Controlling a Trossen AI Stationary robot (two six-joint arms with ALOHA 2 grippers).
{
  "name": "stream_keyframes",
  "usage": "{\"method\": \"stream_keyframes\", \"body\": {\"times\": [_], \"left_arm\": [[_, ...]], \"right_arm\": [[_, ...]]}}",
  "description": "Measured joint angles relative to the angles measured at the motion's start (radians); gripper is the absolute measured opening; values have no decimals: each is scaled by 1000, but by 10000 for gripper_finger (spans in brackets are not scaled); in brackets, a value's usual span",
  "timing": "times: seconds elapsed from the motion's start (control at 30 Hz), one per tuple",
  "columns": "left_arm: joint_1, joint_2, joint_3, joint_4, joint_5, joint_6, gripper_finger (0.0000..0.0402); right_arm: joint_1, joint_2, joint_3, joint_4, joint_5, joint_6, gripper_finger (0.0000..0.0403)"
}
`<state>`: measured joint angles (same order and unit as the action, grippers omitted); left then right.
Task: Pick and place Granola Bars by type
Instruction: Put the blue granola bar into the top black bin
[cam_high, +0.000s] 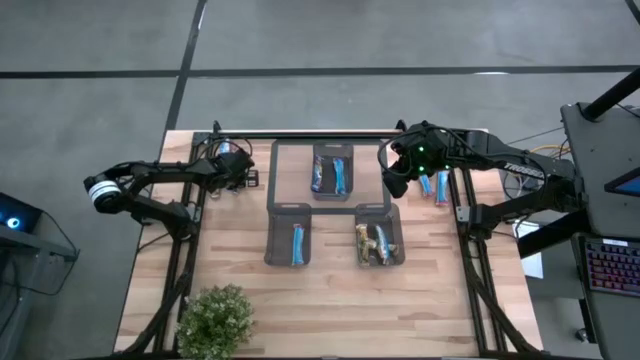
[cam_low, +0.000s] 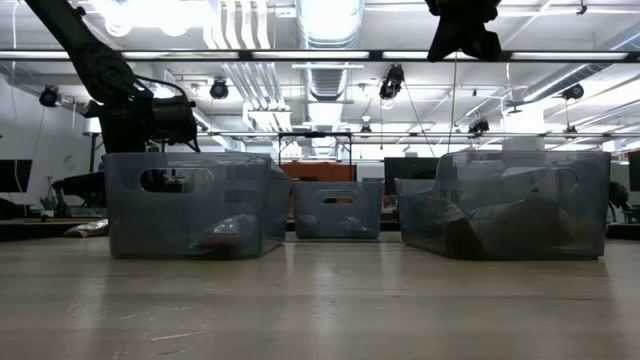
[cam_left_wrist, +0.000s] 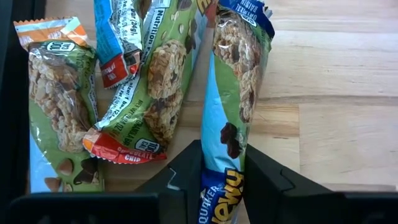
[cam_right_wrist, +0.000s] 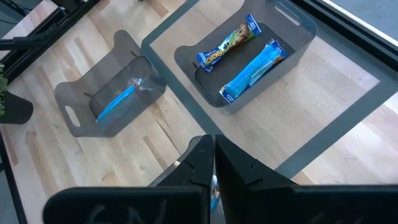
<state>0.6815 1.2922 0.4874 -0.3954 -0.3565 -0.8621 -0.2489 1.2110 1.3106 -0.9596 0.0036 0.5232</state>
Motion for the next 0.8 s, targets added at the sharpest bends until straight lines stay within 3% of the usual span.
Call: {"method": "stream_keyframes", "body": {"times": [0.2, 0.53, 0.8], "left_arm": [[0, 0, 26, -13, 24, 21, 78], [0, 0, 176, -73, 29, 80, 78], [-3, 0, 334, -77, 144, 84, 78]], "right_arm": [[0, 0, 0, 0, 0, 0, 8], [0, 0, 0, 0, 0, -3, 8], [0, 0, 0, 0, 0, -3, 8]]}}
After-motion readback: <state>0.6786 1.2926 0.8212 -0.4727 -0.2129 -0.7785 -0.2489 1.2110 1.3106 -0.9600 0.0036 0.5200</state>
